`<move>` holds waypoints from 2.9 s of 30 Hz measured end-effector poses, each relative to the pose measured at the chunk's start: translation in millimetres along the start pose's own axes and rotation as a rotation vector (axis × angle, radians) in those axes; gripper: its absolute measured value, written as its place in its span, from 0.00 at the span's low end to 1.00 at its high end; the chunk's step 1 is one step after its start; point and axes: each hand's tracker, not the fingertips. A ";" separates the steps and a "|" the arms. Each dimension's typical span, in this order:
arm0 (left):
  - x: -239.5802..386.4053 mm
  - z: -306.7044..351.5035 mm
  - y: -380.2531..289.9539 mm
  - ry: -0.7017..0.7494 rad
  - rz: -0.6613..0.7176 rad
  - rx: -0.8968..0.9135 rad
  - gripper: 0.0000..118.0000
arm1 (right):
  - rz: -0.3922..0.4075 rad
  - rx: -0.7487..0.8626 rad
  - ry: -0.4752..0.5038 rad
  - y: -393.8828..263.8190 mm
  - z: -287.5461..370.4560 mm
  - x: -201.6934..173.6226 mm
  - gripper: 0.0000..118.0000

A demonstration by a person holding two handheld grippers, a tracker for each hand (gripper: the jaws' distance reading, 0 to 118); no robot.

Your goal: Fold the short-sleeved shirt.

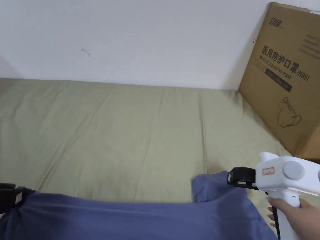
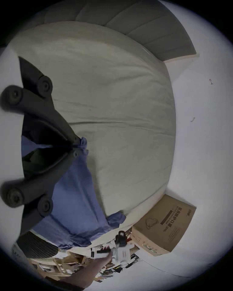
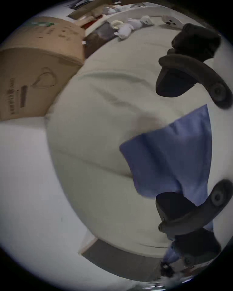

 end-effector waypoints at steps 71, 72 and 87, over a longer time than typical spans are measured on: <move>181.9 146.1 -87.3 0.166 -0.106 0.766 0.01 | 0.264 0.940 0.098 -211.4 276.8 -141.8 0.00; 190.2 144.3 -86.9 0.166 -0.110 0.772 0.01 | 0.261 0.930 0.112 -210.7 276.8 -143.2 0.00; 96.9 130.9 -75.0 -0.053 0.114 0.483 0.00 | 0.270 0.810 0.040 -194.2 254.1 -144.7 0.00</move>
